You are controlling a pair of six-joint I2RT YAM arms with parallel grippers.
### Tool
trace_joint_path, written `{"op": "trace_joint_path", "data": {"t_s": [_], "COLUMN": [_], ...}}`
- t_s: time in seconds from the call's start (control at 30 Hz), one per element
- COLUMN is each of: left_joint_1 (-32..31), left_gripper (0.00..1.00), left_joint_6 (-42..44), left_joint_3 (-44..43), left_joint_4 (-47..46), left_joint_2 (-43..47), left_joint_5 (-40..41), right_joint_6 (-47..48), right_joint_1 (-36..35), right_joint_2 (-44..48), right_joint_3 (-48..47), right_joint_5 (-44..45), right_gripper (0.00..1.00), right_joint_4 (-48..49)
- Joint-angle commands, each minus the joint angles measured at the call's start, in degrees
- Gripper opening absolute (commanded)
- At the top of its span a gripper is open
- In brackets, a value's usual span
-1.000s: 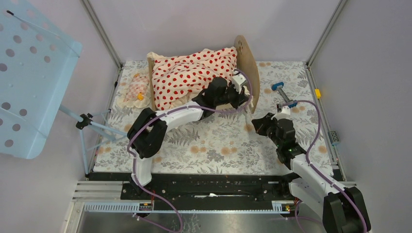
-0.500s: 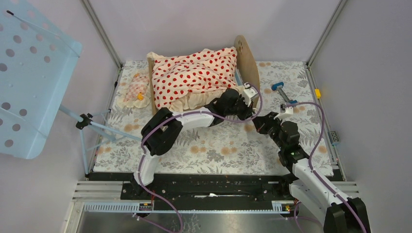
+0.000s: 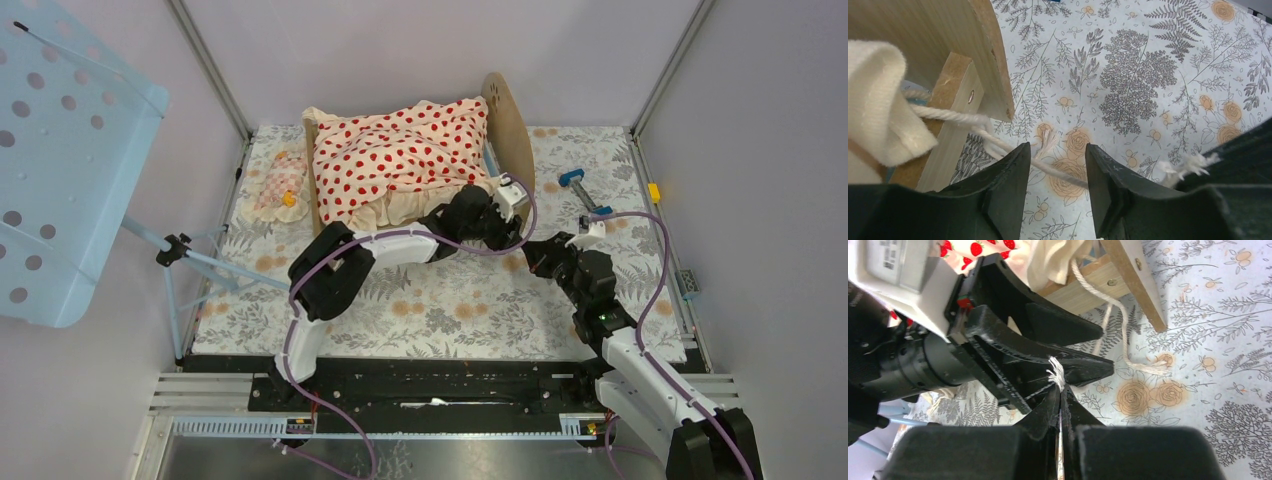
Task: Set up the pet bed
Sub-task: Tie the ropes to the bed frame.
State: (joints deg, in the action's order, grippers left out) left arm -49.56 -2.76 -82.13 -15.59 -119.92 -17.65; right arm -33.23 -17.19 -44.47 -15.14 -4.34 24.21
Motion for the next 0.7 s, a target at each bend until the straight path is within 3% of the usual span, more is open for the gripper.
{"op": "trace_joint_path", "data": {"t_s": [0.0, 0.23, 0.67], "left_joint_1": [0.11, 0.32, 1.77], "left_gripper": [0.50, 0.65, 0.65], "left_joint_6": [1.01, 0.73, -11.79], "left_joint_3": [0.46, 2.13, -4.18], "left_joint_4": [-0.93, -1.13, 2.28], "left_joint_2": [5.59, 8.67, 7.01], "left_joint_5": [1.55, 6.29, 18.08], "right_joint_6": [1.46, 1.77, 0.57], "right_joint_1": [0.14, 0.14, 0.12], "right_joint_2": [0.69, 0.31, 2.18], "right_joint_3": [-0.07, 0.14, 0.76], "right_joint_5": [3.79, 7.70, 7.86], "right_gripper": [0.00, 0.00, 0.00], "right_joint_4": [-1.84, -3.96, -4.35]}}
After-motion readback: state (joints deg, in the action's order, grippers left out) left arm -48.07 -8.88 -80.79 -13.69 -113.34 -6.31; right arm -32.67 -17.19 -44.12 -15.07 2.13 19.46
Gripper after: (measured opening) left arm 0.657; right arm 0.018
